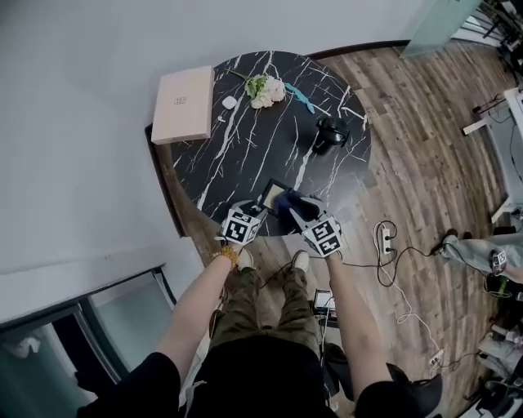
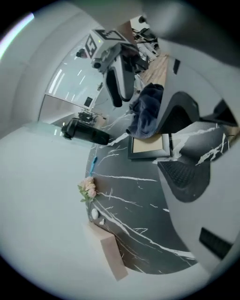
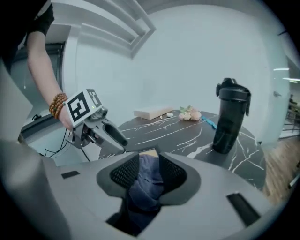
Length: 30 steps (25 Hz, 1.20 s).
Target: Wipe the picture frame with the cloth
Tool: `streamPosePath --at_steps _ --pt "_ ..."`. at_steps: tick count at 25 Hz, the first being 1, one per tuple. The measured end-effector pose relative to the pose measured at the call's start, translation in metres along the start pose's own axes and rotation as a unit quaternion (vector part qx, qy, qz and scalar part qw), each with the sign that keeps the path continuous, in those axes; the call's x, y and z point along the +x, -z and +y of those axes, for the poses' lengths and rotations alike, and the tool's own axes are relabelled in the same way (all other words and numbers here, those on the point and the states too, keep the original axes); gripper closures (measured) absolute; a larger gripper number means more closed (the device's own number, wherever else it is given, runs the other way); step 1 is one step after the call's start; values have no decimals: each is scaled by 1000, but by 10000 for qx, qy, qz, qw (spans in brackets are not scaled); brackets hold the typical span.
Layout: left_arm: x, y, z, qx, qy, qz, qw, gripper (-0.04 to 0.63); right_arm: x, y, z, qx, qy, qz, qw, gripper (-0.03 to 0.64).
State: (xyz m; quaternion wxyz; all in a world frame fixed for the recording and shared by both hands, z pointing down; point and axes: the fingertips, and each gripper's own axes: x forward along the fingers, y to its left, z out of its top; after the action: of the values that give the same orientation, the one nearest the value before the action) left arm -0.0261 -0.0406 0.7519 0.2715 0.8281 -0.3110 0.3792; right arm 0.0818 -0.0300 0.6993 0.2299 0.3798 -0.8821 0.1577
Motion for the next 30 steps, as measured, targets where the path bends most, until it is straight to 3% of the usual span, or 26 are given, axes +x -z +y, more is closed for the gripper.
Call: streamPosePath --at_steps 3,7,12,16,21,30 --pt "-37 -29 -22 217 -161 -1186 9926 433 -25 -15 0 -94 211 -494 9985 489" --pt "-90 -72 -47 264 -648 -2387 9686 481 -67 -69 2 3 632 -1321 9892 518" --pt "-124 -112 -67 329 -945 -3044 9473 499 -85 -110 9 -195 817 -1606 9834 530" --pt "-166 -139 -75 337 -985 -3639 9256 522 -112 -143 16 -331 985 -1983 9746 562" --pt "-199 -155 -84 568 -962 -3911 9136 584 -126 -169 28 -309 1267 -2197 9668 586" --pt "-209 -155 -84 707 -754 -3903 9149 589 -114 -172 35 -402 1465 -1981 9683 609"
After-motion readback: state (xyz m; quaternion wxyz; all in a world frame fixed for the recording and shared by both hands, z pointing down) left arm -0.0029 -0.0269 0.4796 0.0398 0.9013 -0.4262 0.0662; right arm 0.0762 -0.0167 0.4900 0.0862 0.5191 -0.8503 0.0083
